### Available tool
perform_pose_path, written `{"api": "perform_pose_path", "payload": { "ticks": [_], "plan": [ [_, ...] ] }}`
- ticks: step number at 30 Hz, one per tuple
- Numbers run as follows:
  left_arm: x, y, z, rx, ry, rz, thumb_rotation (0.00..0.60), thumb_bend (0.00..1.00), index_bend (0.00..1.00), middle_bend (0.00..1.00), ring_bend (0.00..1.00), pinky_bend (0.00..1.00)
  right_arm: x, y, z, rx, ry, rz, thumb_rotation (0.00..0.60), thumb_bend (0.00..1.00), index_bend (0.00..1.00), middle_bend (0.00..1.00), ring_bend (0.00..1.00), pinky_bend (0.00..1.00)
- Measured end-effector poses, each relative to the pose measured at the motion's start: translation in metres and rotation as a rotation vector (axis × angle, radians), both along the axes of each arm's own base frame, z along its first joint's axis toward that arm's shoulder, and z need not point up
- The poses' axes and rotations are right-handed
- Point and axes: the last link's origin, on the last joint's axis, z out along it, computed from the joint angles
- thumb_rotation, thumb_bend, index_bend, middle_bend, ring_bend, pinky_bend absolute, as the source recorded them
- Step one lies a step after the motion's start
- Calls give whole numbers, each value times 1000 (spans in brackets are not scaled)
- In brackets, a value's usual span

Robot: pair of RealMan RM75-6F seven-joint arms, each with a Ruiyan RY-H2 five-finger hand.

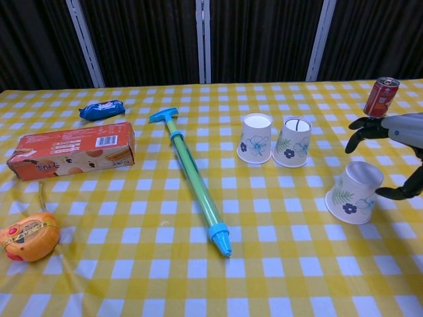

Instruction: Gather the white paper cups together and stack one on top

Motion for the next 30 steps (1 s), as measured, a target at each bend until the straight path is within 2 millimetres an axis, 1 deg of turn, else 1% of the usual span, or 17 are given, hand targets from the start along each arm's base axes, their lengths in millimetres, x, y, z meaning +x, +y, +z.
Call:
{"api": "perform_pose_path", "payload": {
  "ticks": [11,15,19,22,27,30],
  "plan": [
    [1,0,0,0,-6,-2,600,205,0,0,0,0,-4,-2,-6,14,-6,-16,600,236,307,0,0,16],
    [0,0,1,2,-11,-1,600,206,0,0,0,0,-5,-4,-9,18,-1,-20,600,262,316,0,0,22],
    [0,1,1,0,-12,0,600,206,0,0,0,0,-6,-5,-10,16,-2,-27,600,320,384,17,0,42],
    [0,1,1,0,-12,-1,600,206,0,0,0,0,-6,-6,-9,5,-4,-23,600,332,424,45,0,59],
    [0,1,2,1,-15,1,600,206,0,0,0,0,0,-7,-5,-25,-24,1,600,334,452,74,0,76],
    [0,1,3,2,-15,2,600,206,0,0,0,0,11,-7,3,-50,-48,39,600,334,453,75,0,77]
  ]
}}
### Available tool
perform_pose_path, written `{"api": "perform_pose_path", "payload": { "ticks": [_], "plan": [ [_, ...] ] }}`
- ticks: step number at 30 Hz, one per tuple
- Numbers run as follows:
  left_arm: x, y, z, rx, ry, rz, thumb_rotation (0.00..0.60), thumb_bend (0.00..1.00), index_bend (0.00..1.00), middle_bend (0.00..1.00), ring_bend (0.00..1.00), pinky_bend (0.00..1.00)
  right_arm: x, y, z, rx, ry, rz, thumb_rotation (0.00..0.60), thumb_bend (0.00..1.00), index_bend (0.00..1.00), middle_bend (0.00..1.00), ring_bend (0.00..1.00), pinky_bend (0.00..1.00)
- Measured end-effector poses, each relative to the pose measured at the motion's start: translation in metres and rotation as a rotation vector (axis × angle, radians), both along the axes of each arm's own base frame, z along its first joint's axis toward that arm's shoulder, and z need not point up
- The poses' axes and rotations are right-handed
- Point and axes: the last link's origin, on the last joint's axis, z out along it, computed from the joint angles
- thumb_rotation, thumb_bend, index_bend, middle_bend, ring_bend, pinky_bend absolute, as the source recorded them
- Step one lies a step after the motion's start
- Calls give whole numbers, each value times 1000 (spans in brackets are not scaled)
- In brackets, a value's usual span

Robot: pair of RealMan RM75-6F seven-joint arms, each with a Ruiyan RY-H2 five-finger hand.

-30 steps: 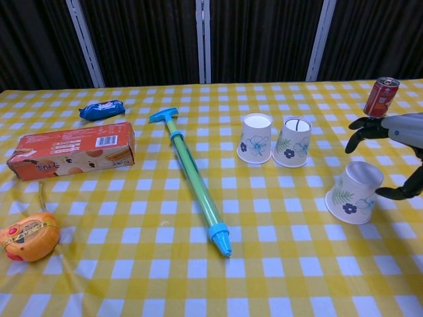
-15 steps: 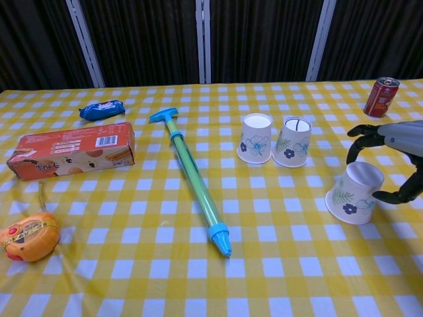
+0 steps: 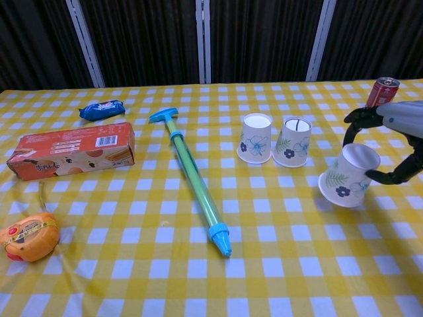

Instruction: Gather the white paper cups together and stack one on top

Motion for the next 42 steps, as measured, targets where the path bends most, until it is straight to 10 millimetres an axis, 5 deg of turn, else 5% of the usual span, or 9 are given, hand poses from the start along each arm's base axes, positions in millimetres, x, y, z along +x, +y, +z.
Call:
{"api": "perform_pose_path", "payload": {
  "ticks": [15,30,42],
  "plan": [
    [-3,5,5,13,-13,13,600,206,0,0,0,0,73,-26,49,-125,-55,157,600,332,458,82,0,82],
    [-11,14,11,16,-30,52,600,206,0,0,0,0,109,-82,21,-93,32,137,600,332,457,86,0,84],
    [-14,20,13,3,-39,69,600,206,0,0,0,0,98,-106,6,-81,84,69,600,332,458,89,0,84]
  ]
}}
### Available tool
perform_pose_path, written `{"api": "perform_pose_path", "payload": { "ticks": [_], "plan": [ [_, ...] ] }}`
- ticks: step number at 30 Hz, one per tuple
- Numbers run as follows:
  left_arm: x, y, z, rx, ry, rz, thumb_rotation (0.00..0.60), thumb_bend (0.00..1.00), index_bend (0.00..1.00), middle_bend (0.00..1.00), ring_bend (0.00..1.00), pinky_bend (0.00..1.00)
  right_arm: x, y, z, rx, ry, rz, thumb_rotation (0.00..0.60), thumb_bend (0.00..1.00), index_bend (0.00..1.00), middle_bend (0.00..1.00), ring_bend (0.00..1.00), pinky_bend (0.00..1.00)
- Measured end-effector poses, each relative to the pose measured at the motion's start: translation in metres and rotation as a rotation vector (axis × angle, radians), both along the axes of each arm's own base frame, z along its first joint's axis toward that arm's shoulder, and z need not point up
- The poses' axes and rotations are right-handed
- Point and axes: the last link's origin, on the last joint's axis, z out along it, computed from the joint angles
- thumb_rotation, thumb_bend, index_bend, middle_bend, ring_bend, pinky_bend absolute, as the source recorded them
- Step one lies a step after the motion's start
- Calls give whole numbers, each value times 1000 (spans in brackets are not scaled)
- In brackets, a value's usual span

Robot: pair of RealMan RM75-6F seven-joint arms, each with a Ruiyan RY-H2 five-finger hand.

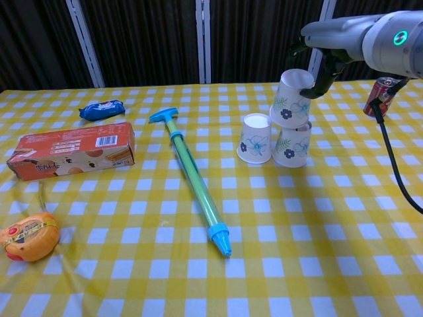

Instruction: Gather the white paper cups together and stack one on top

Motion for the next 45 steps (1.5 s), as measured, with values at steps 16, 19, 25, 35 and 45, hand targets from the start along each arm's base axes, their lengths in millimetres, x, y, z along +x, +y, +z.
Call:
{"api": "perform_pose_path", "payload": {
  "ticks": [16,19,25,35,45],
  "plan": [
    [0,0,0,-3,-6,3,600,206,0,0,0,0,7,3,-5,14,-12,24,600,333,457,89,0,85],
    [-1,1,0,-4,-7,6,600,206,0,0,0,0,8,3,-8,17,-15,26,600,333,457,89,0,85],
    [-1,2,0,-6,-8,9,600,206,0,0,0,0,8,2,-10,11,-6,32,600,326,451,86,0,84],
    [-3,2,1,-9,-7,18,600,206,0,0,0,0,8,5,-13,31,28,20,600,203,193,0,0,24],
    [-2,1,2,-3,-8,15,600,206,0,0,0,0,12,11,-1,-8,6,44,600,164,118,0,0,24]
  ]
}}
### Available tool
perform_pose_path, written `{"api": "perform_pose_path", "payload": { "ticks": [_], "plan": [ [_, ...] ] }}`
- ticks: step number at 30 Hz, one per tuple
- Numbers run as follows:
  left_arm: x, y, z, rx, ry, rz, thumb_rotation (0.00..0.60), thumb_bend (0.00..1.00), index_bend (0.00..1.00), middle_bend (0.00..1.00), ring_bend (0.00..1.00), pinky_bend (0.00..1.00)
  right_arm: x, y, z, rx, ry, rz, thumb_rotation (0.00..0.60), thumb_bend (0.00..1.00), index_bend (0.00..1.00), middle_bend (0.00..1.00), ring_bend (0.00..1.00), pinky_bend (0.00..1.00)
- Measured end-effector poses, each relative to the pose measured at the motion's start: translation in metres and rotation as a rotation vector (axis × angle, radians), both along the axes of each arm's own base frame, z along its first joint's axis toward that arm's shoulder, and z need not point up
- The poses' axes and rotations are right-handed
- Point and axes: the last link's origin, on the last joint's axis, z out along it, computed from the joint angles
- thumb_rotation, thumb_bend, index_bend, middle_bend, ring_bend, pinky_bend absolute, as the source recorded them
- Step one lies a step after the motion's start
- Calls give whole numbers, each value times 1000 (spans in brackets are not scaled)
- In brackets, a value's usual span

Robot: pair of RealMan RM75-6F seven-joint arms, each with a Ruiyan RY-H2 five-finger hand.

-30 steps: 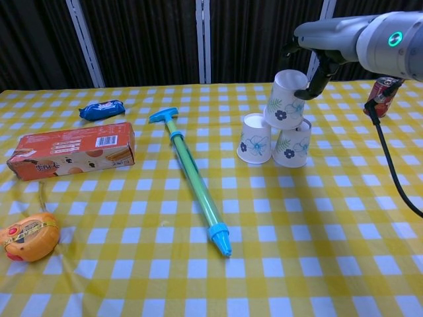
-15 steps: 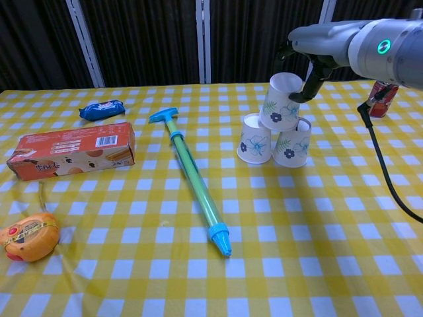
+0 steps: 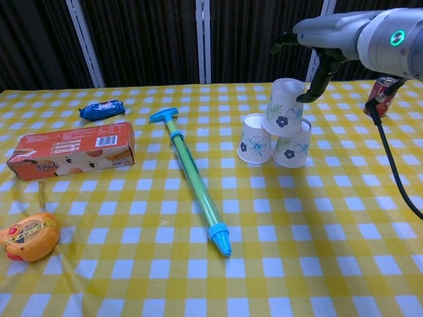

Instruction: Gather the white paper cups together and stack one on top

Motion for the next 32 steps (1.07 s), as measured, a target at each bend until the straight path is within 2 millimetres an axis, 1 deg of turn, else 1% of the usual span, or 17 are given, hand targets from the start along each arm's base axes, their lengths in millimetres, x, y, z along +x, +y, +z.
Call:
{"api": "perform_pose_path", "payload": {
  "ticks": [5,10,14,17,20,21,26,27,30,32],
  "plan": [
    [0,-1,1,8,0,-2,600,206,0,0,0,0,-2,8,10,-20,-1,15,600,164,117,0,0,23],
    [-2,-1,2,15,7,7,600,206,0,0,0,0,-11,24,26,-51,-8,47,600,164,116,0,0,3],
    [-4,-1,2,22,11,15,600,206,0,0,0,0,-25,39,39,-83,-23,75,600,164,97,0,0,0],
    [-6,-3,2,28,17,22,600,206,0,0,0,0,-42,54,48,-113,-28,96,600,163,75,0,0,0],
    [-7,-5,-1,27,32,26,600,205,0,0,0,0,-70,75,58,-145,-42,100,600,159,58,0,0,0],
    [-8,-6,-2,25,40,28,600,205,0,0,0,0,-85,86,61,-157,-56,88,600,159,56,0,0,0],
    [-13,-13,-10,19,70,42,600,201,0,0,0,0,-145,129,73,-192,-122,38,600,156,37,0,0,0],
    [-14,-15,-11,19,74,43,600,200,0,0,0,0,-160,140,76,-202,-129,20,600,155,35,0,0,0],
    [-18,-20,-12,25,86,47,600,199,0,0,0,0,-193,166,83,-221,-125,-14,600,153,30,0,0,0],
    [-19,-22,-13,28,90,47,600,199,0,0,0,0,-206,178,86,-226,-125,-22,600,152,28,0,0,0]
  ]
}}
